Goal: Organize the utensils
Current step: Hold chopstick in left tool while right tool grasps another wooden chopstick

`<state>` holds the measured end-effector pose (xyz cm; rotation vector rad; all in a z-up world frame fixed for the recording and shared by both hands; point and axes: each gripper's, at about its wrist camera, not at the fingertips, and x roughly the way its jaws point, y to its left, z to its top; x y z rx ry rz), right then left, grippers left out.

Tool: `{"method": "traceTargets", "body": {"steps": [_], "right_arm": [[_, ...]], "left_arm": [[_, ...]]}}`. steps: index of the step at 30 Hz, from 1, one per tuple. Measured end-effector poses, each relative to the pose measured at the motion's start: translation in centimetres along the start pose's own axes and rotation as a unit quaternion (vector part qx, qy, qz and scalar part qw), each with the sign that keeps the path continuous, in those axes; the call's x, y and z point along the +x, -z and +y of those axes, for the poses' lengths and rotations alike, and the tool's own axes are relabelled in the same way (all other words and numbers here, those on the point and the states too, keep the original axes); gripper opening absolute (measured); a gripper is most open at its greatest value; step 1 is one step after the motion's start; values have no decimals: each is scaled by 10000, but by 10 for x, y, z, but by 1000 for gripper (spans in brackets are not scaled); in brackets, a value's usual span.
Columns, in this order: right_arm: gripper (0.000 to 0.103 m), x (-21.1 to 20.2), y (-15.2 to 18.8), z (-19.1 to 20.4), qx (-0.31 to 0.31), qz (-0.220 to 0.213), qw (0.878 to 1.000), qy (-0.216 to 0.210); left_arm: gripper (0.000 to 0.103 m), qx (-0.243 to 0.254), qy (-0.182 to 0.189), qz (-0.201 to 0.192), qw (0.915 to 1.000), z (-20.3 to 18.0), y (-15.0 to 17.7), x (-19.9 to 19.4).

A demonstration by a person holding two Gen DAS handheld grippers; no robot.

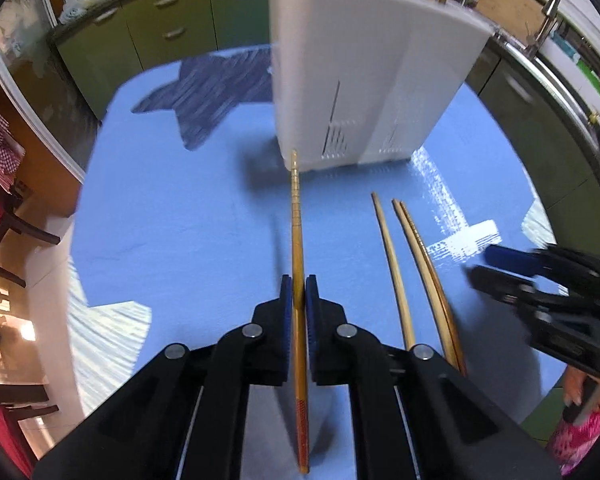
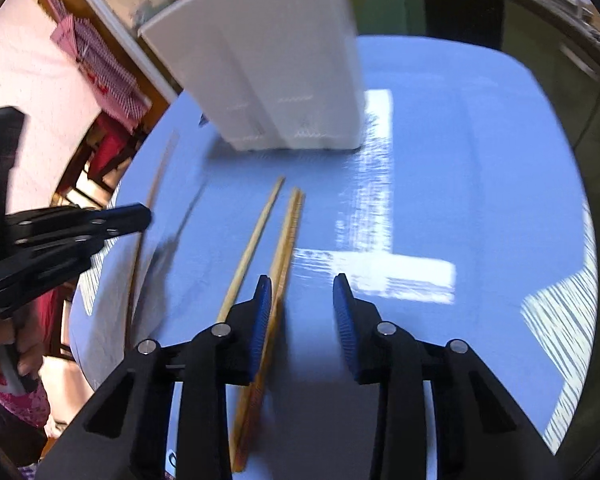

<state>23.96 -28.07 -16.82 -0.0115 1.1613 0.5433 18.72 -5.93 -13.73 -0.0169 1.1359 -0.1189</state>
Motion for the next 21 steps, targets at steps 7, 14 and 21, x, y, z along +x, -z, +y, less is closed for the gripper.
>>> {"method": "traceTargets", "body": {"steps": [7, 14, 21], "right_arm": [[27, 29, -16, 23, -308, 309, 9974, 569], [27, 31, -15, 21, -440, 391, 9914, 1165], [25, 32, -17, 26, -444, 475, 9911, 1158]], "left_arm": [[7, 69, 157, -153, 9997, 10, 5, -15], [7, 102, 259, -180, 9995, 16, 10, -19], [7, 76, 289, -191, 9994, 18, 10, -19]]}}
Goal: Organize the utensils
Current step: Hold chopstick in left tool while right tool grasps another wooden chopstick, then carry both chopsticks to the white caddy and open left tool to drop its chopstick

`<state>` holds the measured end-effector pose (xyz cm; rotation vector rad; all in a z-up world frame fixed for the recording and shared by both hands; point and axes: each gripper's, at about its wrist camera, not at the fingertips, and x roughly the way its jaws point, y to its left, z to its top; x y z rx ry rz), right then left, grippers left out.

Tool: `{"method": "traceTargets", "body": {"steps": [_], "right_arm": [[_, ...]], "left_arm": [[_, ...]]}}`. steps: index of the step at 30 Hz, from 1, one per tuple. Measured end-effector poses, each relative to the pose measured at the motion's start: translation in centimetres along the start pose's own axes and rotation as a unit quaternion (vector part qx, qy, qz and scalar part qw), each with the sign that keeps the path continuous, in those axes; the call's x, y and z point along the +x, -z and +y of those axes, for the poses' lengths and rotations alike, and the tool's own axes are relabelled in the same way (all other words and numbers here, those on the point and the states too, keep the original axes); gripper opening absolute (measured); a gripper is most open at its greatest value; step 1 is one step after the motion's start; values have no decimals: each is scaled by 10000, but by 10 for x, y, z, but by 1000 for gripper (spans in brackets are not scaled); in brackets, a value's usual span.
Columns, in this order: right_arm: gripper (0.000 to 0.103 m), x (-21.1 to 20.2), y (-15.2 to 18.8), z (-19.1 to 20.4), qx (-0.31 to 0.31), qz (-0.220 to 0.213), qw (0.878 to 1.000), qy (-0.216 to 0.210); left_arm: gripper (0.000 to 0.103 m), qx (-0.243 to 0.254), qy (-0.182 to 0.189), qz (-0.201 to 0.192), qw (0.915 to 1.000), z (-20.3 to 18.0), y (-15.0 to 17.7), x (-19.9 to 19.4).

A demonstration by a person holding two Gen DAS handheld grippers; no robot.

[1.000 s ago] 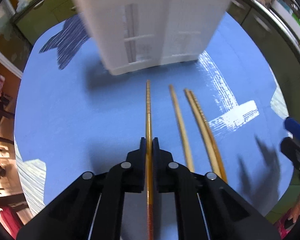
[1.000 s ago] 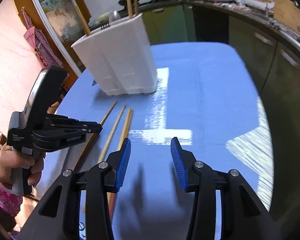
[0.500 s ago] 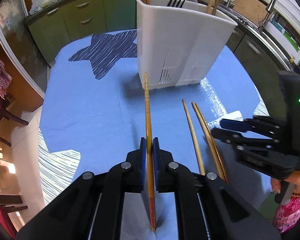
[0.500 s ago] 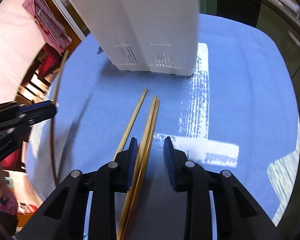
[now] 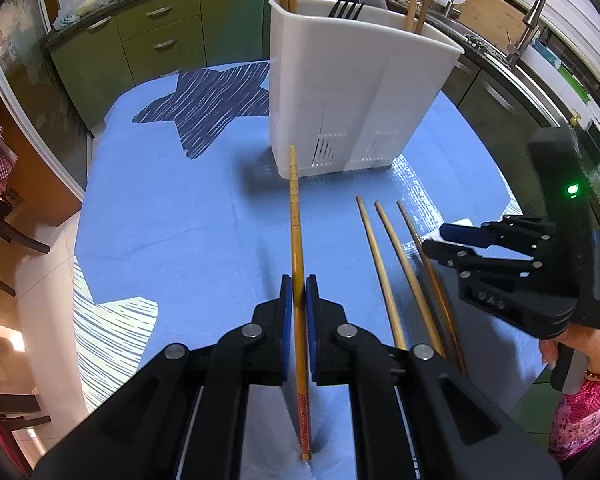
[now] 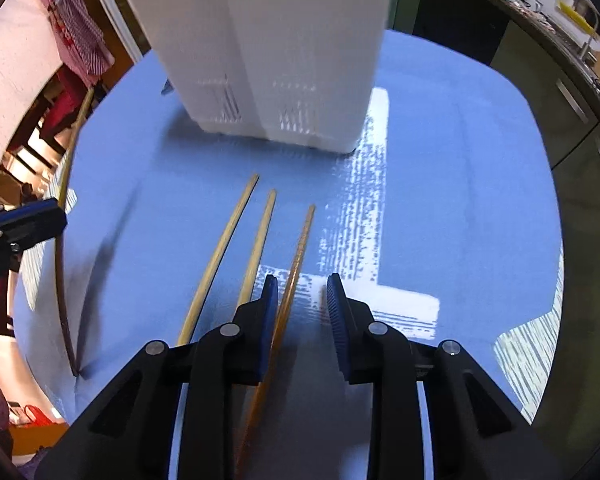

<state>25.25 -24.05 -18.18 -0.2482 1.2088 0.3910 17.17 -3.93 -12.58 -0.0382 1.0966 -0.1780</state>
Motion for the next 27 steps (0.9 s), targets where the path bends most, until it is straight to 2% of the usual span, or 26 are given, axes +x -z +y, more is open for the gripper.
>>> {"method": "traceTargets", "body": {"steps": [6, 8, 9, 16, 22, 27], "right_arm": [[24, 14, -4, 5, -1, 65, 10000, 28], [19, 17, -7, 11, -80, 26, 9999, 121], [11, 17, -7, 12, -110, 32, 9999, 78], [7, 8, -2, 0, 43, -89, 9999, -92], [7, -43, 11, -11, 141, -689, 9968, -371], [7, -97, 30, -13, 160, -1319, 9893, -600]], "left_arm": [[7, 30, 0, 23, 10000, -1, 2, 0], [7, 23, -16, 23, 10000, 0, 1, 1], [7, 23, -13, 24, 10000, -1, 1, 1], [7, 21, 8, 4, 10000, 0, 2, 0], [7, 105, 6, -114, 9999, -3, 3, -10], [7, 192, 30, -281, 9994, -7, 7, -28]]}}
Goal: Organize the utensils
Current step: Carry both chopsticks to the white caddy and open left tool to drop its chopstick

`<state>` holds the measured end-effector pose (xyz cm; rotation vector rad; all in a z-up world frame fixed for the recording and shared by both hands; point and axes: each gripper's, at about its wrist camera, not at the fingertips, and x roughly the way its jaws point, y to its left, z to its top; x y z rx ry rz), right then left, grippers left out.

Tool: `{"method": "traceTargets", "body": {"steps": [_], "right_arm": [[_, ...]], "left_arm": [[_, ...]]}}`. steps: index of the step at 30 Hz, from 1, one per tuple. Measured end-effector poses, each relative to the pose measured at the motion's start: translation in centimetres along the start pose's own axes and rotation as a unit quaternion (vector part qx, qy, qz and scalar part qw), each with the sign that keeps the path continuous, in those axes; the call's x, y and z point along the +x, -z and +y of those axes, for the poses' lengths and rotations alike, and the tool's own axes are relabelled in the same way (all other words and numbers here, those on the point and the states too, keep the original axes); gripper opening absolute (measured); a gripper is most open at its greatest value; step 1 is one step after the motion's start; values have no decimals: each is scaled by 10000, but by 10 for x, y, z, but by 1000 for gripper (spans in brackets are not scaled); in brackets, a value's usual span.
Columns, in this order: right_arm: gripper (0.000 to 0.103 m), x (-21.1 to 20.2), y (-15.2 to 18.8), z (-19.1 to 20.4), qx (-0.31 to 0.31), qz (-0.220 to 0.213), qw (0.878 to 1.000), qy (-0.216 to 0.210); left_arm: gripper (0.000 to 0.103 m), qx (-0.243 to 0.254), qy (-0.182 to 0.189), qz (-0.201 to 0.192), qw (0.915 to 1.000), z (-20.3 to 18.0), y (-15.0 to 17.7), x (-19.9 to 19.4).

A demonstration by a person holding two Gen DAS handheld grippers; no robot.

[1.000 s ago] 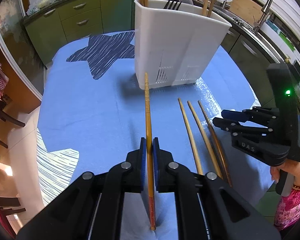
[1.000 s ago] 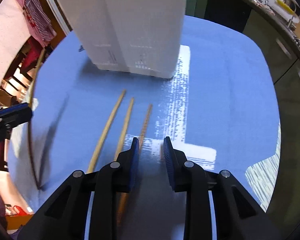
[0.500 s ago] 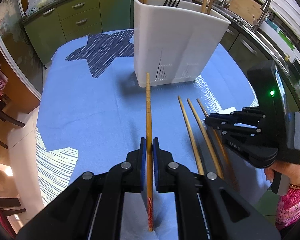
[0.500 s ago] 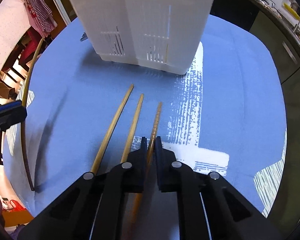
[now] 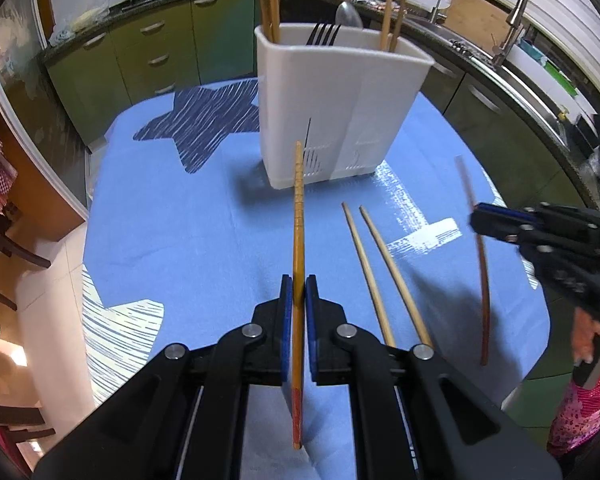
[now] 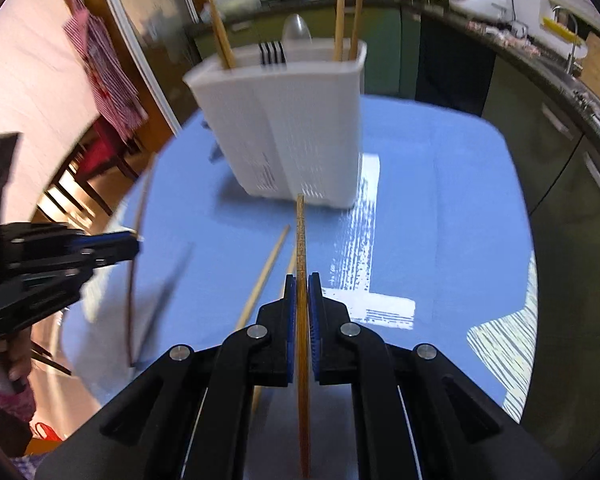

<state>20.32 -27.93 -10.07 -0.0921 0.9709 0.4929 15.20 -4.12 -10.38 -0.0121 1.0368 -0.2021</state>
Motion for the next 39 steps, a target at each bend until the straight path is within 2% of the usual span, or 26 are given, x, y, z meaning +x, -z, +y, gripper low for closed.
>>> {"method": "traceTargets", "body": {"steps": [7, 15, 22, 31, 39], "right_arm": [[7, -57, 18, -3, 32, -501, 9987, -87], [7, -79, 34, 0, 1, -707, 9975, -89], [7, -88, 32, 1, -25, -855, 9963, -120], [7, -111, 5, -1, -22, -1256, 9920, -99], [7, -136, -41, 4, -147, -1530, 9881, -79]], "left_arm": [[7, 127, -28, -316, 9994, -6, 9, -32], [7, 235, -26, -529, 9983, -11, 16, -57], [6, 277, 4, -608, 9978, -15, 15, -67], [6, 337, 34, -802, 9962, -20, -1, -79], [6, 431, 66, -1087, 9931, -26, -39, -105]]}}
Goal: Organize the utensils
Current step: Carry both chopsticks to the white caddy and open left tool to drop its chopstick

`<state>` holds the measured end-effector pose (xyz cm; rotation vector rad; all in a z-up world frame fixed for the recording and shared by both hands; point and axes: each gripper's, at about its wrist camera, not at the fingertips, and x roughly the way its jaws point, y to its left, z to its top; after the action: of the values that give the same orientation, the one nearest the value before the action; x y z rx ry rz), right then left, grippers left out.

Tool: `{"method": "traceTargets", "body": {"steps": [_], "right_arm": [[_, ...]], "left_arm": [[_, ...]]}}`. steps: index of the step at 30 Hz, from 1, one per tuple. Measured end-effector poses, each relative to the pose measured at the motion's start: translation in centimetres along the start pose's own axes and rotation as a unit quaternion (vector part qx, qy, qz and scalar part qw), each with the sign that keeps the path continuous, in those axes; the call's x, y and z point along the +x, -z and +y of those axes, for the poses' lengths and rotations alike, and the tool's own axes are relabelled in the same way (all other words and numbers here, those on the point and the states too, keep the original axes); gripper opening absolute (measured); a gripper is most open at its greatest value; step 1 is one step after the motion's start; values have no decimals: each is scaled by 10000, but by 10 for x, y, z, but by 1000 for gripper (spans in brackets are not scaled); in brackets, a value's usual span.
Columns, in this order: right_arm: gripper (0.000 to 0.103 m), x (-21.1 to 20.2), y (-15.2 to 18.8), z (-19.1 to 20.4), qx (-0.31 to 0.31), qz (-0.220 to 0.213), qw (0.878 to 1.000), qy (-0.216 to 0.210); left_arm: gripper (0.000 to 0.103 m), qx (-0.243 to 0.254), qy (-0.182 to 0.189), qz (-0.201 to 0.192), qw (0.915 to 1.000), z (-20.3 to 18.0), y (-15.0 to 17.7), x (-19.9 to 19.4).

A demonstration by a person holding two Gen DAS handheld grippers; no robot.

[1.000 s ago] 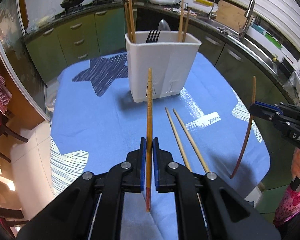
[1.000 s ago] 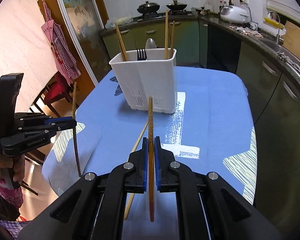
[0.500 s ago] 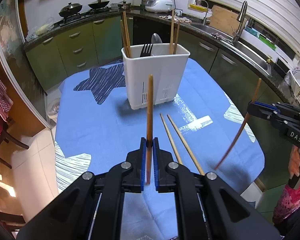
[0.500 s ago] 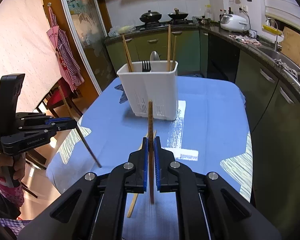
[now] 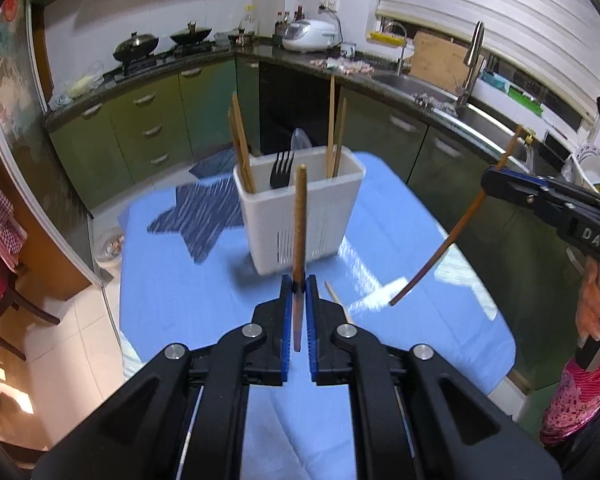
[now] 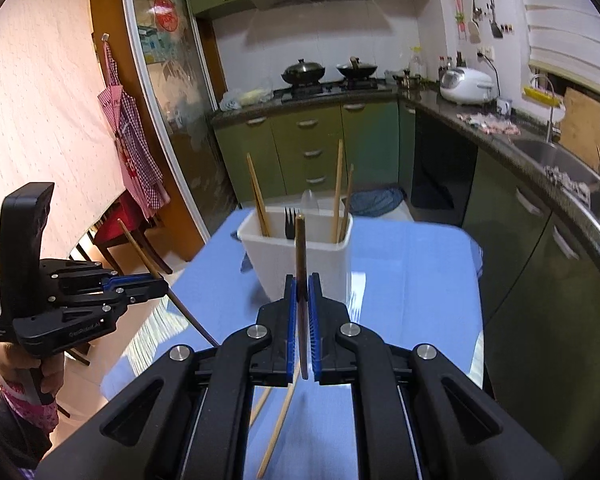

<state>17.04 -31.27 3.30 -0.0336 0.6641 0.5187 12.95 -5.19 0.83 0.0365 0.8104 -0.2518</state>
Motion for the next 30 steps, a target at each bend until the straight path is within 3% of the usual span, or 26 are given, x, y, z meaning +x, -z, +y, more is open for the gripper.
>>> {"method": "traceTargets", "body": {"steps": [10, 16, 22, 27, 30], "right_arm": [[7, -12, -83, 2, -112, -465, 9988, 54], [7, -8, -122, -5, -107, -636, 9978, 119], [7, 8, -146, -15, -36, -701, 9975, 69], [7, 31, -153, -24, 66, -649, 9978, 91], [7, 45, -156, -28, 122, -638, 9978, 143]], "left_arm": [[6, 25, -164, -1017, 9947, -1, -86, -46], [7, -37, -459, -1521, 9873, 2, -127, -34], [7, -200, -493, -1171, 9917, 12, -138, 29], [7, -391, -520, -641, 9958, 25, -123, 78], [10, -371, -513, -483, 9968, 29, -110, 87]]}}
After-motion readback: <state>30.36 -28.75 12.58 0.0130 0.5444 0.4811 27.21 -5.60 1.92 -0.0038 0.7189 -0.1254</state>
